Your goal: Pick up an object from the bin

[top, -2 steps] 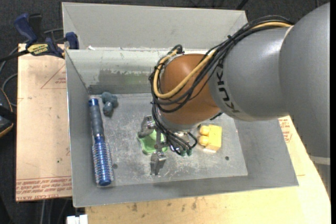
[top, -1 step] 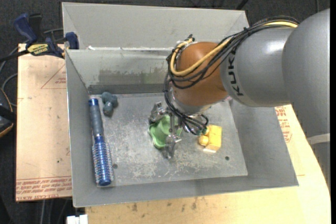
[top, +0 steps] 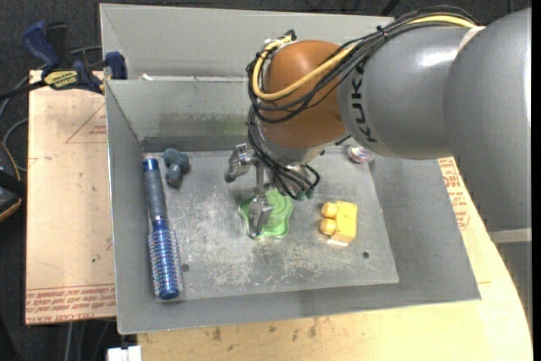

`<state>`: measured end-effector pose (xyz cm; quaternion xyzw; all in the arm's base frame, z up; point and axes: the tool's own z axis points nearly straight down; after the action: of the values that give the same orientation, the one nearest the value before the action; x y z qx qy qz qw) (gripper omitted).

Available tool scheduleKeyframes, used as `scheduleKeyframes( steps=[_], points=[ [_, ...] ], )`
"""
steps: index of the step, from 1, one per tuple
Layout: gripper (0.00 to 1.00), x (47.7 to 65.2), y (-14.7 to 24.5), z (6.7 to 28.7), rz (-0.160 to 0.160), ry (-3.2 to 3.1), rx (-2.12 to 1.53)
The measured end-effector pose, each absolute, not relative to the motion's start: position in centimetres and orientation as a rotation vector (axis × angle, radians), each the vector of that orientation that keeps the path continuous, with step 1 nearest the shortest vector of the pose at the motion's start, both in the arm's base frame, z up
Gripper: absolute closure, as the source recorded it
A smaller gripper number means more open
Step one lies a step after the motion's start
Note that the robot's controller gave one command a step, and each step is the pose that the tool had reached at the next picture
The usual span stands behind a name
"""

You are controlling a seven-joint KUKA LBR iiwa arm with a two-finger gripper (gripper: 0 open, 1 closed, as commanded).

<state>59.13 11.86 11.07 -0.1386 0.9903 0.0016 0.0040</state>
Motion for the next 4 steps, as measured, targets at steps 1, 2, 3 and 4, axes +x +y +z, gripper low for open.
scheduleKeyframes(
  steps=[1,2,3,4],
  points=[
    [0.0,59.8,7.8,7.5,0.01,3.134,0.172],
    [1.0,60.0,7.8,7.7,0.01,3.127,0.173],
    [0.0,60.0,7.8,7.7,0.01,3.127,0.174],
    [0.0,54.5,1.1,7.6,0.008,3.116,0.228]
  ],
)
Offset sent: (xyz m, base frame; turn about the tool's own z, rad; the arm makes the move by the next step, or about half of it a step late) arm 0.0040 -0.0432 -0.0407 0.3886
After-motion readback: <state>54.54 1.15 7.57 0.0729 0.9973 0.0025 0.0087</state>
